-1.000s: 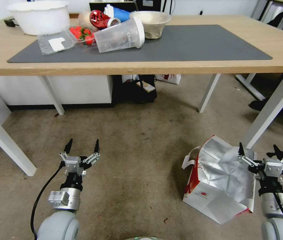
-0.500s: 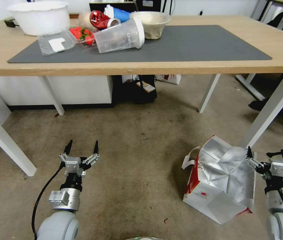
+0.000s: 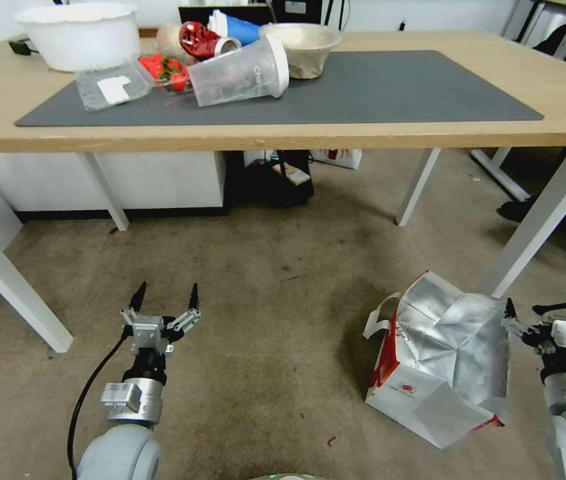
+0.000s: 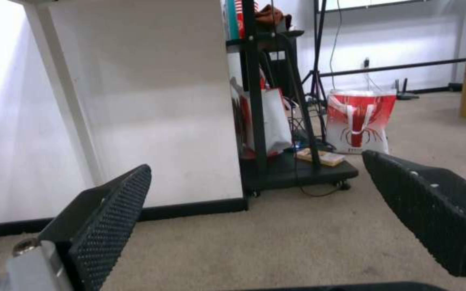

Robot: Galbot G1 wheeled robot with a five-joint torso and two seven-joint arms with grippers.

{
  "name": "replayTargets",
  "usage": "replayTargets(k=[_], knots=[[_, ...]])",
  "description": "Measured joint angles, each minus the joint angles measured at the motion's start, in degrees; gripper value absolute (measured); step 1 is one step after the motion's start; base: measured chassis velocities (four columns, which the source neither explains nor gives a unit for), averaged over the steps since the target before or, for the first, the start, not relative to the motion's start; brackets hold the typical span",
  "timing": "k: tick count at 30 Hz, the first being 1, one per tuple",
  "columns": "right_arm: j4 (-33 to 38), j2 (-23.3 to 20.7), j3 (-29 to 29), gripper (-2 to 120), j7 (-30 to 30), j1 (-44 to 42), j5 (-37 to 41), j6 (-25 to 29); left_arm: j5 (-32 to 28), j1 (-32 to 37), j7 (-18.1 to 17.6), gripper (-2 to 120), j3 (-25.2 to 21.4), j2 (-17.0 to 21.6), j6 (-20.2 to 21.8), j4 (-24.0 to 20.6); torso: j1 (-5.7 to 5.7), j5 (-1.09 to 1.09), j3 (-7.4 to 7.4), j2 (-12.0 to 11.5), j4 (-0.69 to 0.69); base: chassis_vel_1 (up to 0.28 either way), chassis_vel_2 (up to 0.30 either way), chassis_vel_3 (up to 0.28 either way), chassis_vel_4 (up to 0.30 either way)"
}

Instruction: Pick up the food delivery bag from the floor and place it on the table.

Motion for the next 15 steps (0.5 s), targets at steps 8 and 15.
replayTargets(k=[8, 15], knots=[[-2.39, -0.64, -1.39, 100, 0.69, 1.95, 0.99, -2.77, 0.07, 0.11, -0.41, 98, -0.05, -0.07, -0.02, 0.0, 0.0, 0.0, 0.0, 0.02, 0.0, 0.0, 0.0, 0.0, 0.0], [-3.78, -1.44, -2.7, 90, 1.23, 3.53, 3.9, -7.26, -0.34, 0.14, -0.98, 98, 0.92, -0.19, 0.25, -0.68, 0.0, 0.0, 0.0, 0.02, 0.0, 0.0, 0.0, 0.0, 0.0]])
